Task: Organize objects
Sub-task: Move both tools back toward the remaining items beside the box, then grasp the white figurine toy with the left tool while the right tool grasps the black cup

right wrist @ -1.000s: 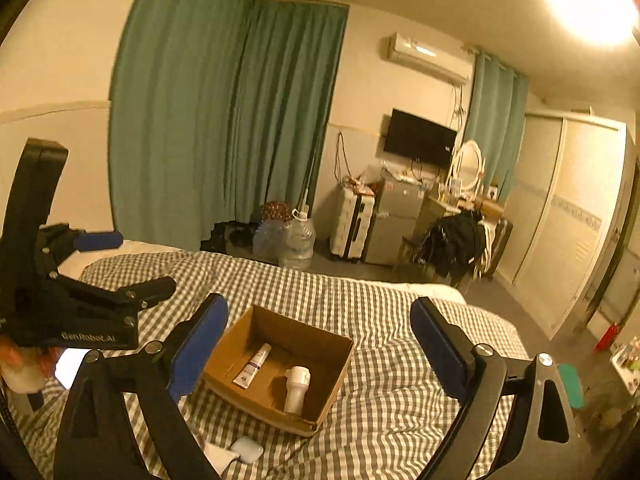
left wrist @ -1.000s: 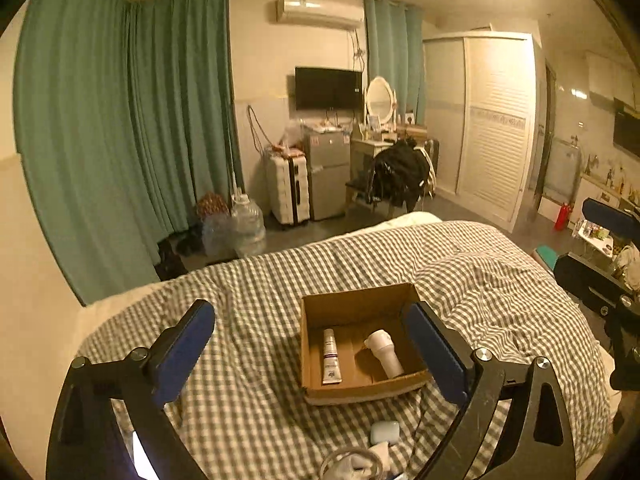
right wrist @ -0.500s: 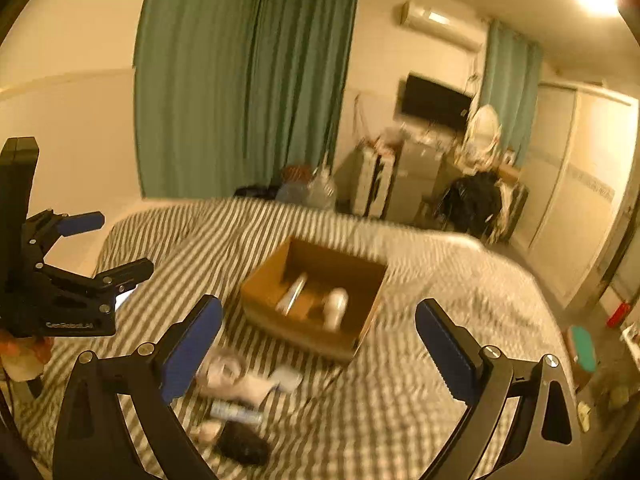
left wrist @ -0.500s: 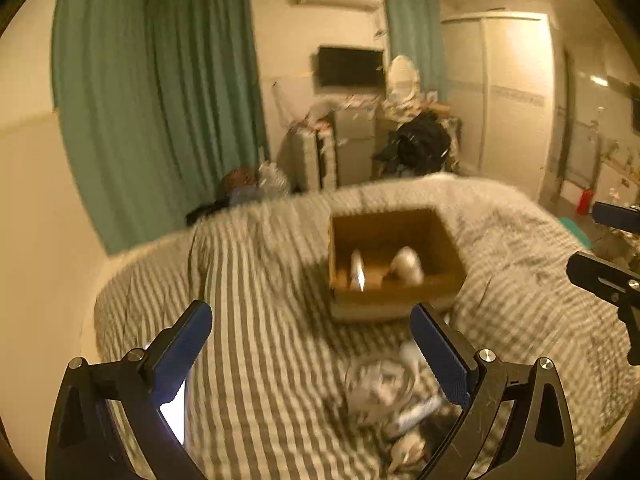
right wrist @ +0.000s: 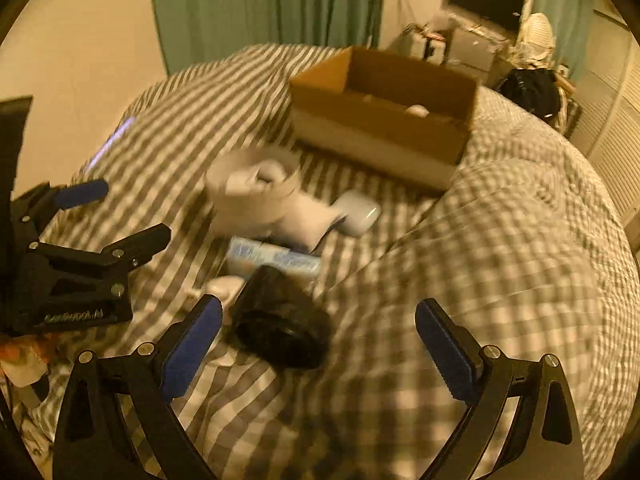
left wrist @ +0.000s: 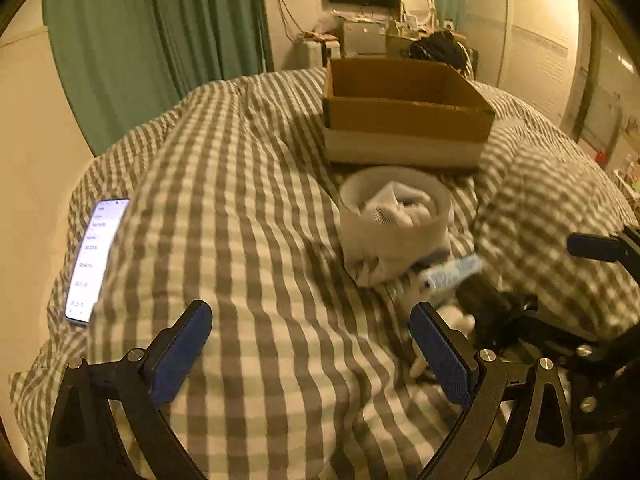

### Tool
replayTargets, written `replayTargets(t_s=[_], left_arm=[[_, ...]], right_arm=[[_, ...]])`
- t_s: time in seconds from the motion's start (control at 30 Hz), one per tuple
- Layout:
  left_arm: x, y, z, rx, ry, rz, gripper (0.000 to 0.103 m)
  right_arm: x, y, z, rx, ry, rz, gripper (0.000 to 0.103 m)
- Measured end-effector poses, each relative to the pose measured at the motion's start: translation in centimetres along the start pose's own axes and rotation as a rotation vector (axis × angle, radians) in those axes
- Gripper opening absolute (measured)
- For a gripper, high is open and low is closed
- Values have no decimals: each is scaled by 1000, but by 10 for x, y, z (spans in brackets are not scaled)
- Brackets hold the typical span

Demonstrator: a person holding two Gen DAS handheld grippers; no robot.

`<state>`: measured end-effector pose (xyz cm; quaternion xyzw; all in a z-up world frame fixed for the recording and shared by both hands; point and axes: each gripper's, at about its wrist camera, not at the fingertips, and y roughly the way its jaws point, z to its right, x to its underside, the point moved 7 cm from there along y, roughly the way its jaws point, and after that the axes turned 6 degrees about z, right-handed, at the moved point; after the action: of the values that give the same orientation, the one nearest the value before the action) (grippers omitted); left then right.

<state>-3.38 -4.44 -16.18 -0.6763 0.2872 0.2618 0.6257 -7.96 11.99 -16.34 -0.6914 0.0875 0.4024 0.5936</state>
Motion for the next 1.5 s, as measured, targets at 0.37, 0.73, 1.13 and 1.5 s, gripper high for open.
replayTargets(t_s=[0.37, 0.73, 1.13, 1.5], left_arm=[[-1, 4, -2, 5, -15, -34, 102], [2, 6, 54, 196, -27, -104, 102], [26, 59, 92, 344, -110, -306, 52], [16, 8, 81, 294, -52, -214, 52]], right_arm=[[26, 41, -23, -44, -101, -141, 56], [-6, -21, 17, 38, -59, 57, 55], [-9, -29, 55, 53, 19, 91, 55], [-18, -47, 41, 43, 11, 126, 55]])
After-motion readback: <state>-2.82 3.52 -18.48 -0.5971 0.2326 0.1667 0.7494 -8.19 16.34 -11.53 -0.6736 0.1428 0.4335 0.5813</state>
